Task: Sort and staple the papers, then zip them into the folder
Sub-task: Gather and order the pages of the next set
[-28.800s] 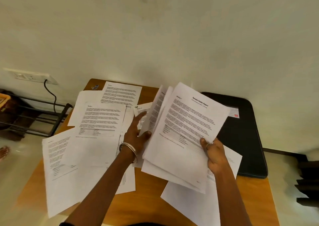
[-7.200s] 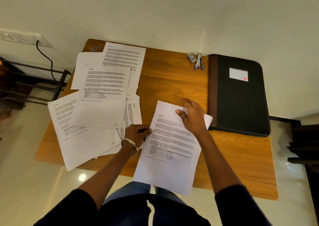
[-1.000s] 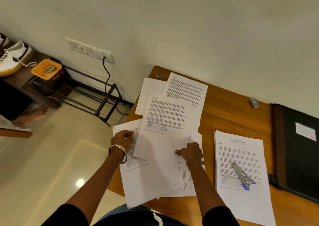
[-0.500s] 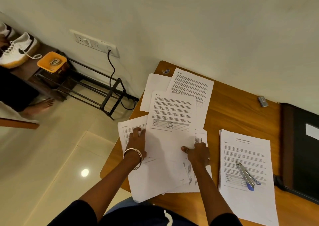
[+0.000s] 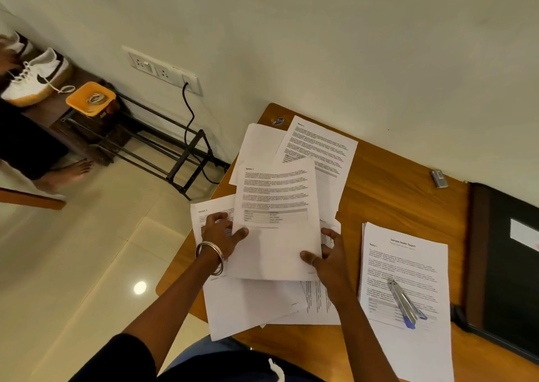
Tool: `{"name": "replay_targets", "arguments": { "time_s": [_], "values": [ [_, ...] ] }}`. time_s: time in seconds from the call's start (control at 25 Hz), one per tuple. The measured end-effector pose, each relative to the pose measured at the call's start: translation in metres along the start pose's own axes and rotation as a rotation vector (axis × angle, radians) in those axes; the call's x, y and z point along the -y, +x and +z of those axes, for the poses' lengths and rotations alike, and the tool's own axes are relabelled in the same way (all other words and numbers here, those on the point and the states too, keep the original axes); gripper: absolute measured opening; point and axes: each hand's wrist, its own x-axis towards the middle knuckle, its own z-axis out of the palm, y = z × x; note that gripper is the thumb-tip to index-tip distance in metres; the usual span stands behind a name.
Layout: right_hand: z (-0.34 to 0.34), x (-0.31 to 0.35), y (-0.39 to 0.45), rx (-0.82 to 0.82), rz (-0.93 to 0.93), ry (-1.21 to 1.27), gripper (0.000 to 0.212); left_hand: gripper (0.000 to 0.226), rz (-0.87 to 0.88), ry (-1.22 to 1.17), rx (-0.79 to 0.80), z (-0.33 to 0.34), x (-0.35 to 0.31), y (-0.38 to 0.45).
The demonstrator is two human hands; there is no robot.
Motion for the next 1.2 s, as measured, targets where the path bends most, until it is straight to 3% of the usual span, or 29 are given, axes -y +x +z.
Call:
{"name": "replay_targets", "arguments": {
  "time_s": [0.12,0.28,0.4,0.56,0.72,0.76,0.84,0.88,0.92,1.04,1.12,1.2],
  "values": [
    [-0.022,-0.011,-0.002,0.174,0.11,-0.162,0.07,0.021,-0.043,-0.128,-0.029,-0.002,0.001,-0.001],
    [-0.03,-0.019,-0.002,0.179,0.152,-0.213,0.03,0.013,-0.079,-0.175,-0.036,-0.007,0.0,-0.004],
    [-0.026,-0.016,0.001,0.154,0.102,-0.261,0.008,0.02,-0.111,-0.17,-0.04,-0.009,-0.002,-0.001],
    [-0.024,-0.021,0.005,0.136,0.081,-0.328,0.009,0.024,-0.108,-0.122,-0.056,-0.006,-0.003,-0.001],
    [-0.031,-0.018,0.006,0.219,0.095,-0.304,0.014,0.02,-0.124,-0.141,-0.055,-0.009,0.002,-0.001],
    [-0.032,-0.017,0.007,0.18,0.051,-0.305,0.016,0.019,-0.149,-0.2,-0.079,-0.012,0.003,-0.003],
    [-0.032,-0.014,0.013,-0.051,-0.102,-0.416,0.008,0.022,-0.183,-0.185,-0.218,-0.019,0.008,-0.006],
    [-0.03,-0.013,0.017,-0.169,-0.151,-0.488,0.009,0.025,-0.192,-0.118,-0.305,-0.023,0.011,-0.007],
    [-0.027,-0.01,0.022,-0.255,-0.157,-0.578,0.027,0.027,-0.198,-0.063,-0.382,-0.027,0.014,-0.009],
    [-0.017,-0.008,0.037,-0.301,-0.027,-0.867,0.077,0.034,-0.215,-0.005,-0.465,-0.036,0.018,-0.013],
    [-0.012,-0.004,0.043,-0.303,0.075,-0.859,0.086,0.05,-0.198,0.1,-0.436,-0.037,0.021,-0.015],
    [-0.014,0.001,0.049,-0.324,0.153,-0.721,0.075,0.067,-0.083,0.315,-0.369,-0.031,0.022,-0.019]
  ]
}}
